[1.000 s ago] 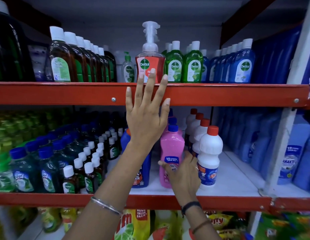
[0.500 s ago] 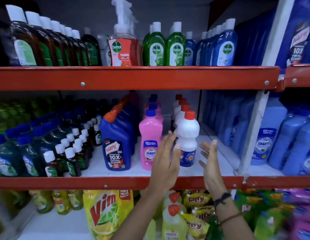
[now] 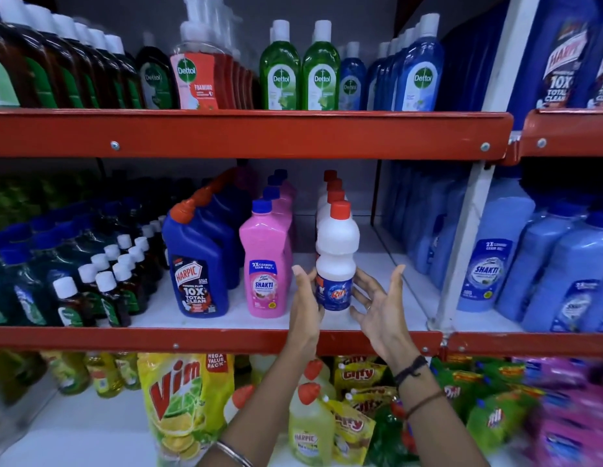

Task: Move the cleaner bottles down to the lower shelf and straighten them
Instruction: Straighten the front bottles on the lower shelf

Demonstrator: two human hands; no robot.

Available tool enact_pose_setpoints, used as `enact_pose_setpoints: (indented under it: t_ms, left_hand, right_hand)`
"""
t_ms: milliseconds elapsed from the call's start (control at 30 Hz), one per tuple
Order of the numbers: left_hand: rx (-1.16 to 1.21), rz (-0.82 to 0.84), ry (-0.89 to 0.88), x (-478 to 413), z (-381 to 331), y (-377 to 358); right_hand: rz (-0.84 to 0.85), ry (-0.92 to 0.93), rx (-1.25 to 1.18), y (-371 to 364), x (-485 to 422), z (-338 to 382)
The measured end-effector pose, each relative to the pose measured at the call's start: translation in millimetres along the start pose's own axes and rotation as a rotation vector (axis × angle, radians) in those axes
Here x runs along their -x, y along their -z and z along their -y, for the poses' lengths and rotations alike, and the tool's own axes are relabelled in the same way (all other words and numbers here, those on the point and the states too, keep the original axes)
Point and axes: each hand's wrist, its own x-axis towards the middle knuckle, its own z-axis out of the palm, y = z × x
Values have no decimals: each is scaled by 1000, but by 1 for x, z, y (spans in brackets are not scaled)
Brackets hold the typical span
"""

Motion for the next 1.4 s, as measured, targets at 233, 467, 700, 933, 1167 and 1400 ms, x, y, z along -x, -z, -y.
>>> enact_pose_setpoints:
  t_ms: [233, 467, 700, 933, 1167, 1400]
  left_hand:
    - [-23, -5, 54, -8, -5, 9]
    - [-115, -89, -150, 1, 3, 19]
    - [-121, -396, -502, 10, 1, 80]
    - [-213, -141, -320, -13, -6, 114]
    - [-281, 5, -246, -12, -12, 117]
    - [-289, 40, -210, -7, -21, 119]
  right_hand:
    - [-8, -8, -8, 3, 1, 3]
    - [-156, 197, 122, -4, 12, -9]
    - [16, 478, 281, -47, 30, -55]
    - [96, 108, 84, -98, -5, -57]
    - [40, 77, 113, -99, -2, -55]
    - [3, 127, 150, -102, 0, -56]
